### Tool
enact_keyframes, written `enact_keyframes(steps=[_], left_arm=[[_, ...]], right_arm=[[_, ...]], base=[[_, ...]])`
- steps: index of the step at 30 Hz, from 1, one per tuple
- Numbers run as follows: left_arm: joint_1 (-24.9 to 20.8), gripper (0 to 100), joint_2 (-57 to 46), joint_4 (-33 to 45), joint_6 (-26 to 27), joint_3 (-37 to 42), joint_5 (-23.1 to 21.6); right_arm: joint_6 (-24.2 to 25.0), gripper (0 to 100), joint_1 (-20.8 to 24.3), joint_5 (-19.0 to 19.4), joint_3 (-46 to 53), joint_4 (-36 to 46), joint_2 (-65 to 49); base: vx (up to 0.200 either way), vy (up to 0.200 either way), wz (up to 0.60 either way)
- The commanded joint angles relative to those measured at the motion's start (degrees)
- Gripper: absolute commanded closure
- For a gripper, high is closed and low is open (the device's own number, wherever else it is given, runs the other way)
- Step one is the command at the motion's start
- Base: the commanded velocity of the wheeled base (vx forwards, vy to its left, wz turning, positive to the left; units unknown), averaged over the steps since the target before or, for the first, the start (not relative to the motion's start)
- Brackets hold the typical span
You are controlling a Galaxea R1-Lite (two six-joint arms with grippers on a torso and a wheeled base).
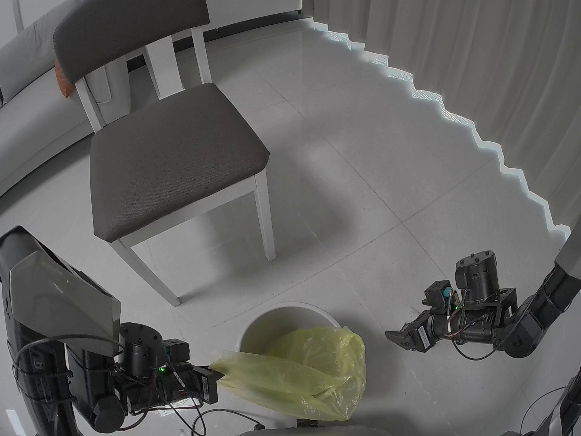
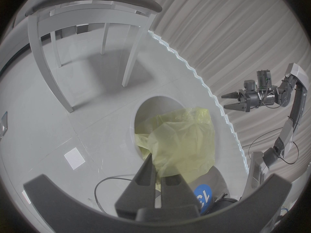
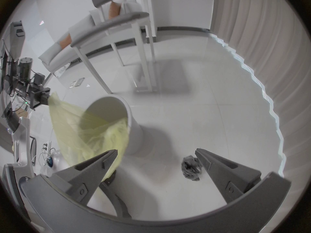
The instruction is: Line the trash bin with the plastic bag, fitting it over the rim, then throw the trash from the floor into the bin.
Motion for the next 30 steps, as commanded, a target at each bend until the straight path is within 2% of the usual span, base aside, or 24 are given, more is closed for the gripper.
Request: enact_keyframes(steps=[1, 2, 3, 5, 9, 10, 16, 30], left_arm=[[-0.31, 100, -0.25, -1.02, -0.54, 1.01, 0.8], [-0.31, 100, -0.25, -1.02, -0.54, 1.01, 0.8], [-0.13, 100, -0.25, -1.02, -0.81, 1.01, 0.89], [0.04, 100, -0.08, -1.02, -0.72, 1.01, 0.98], [-0.13, 100, 0.01, -1.02, -0.63, 1.01, 1.42], [-0.22, 0, 0.01, -1.02, -0.63, 1.01, 1.59], [-0.4, 0, 0.01, -1.02, -0.63, 1.01, 1.59], [-0.49, 0, -1.83, -1.02, -0.72, 1.01, 3.26]], right_arm=[[1.04, 0, 6.74, 0.06, 1.57, -1.33, -4.07], [1.04, 0, 6.74, 0.06, 1.57, -1.33, -4.07], [2.45, 0, 11.05, -0.38, 1.83, -1.59, -4.34], [4.47, 0, 15.71, -0.56, 1.22, -1.77, -3.9], [7.02, 0, 21.86, -0.73, -0.89, -1.77, -2.14], [7.2, 0, 22.91, -0.73, -1.51, -1.77, -1.17], [7.29, 0, 27.57, -0.82, -5.2, -1.77, 4.19], [6.14, 0, 27.13, -0.56, -14.69, -0.97, 15.97]], base=[[0.0, 0.0, 0.0], [0.0, 0.0, 0.0], [0.0, 0.0, 0.0], [0.0, 0.0, 0.0], [0.0, 0.0, 0.0], [0.0, 0.0, 0.0], [0.0, 0.0, 0.0], [0.0, 0.0, 0.0]])
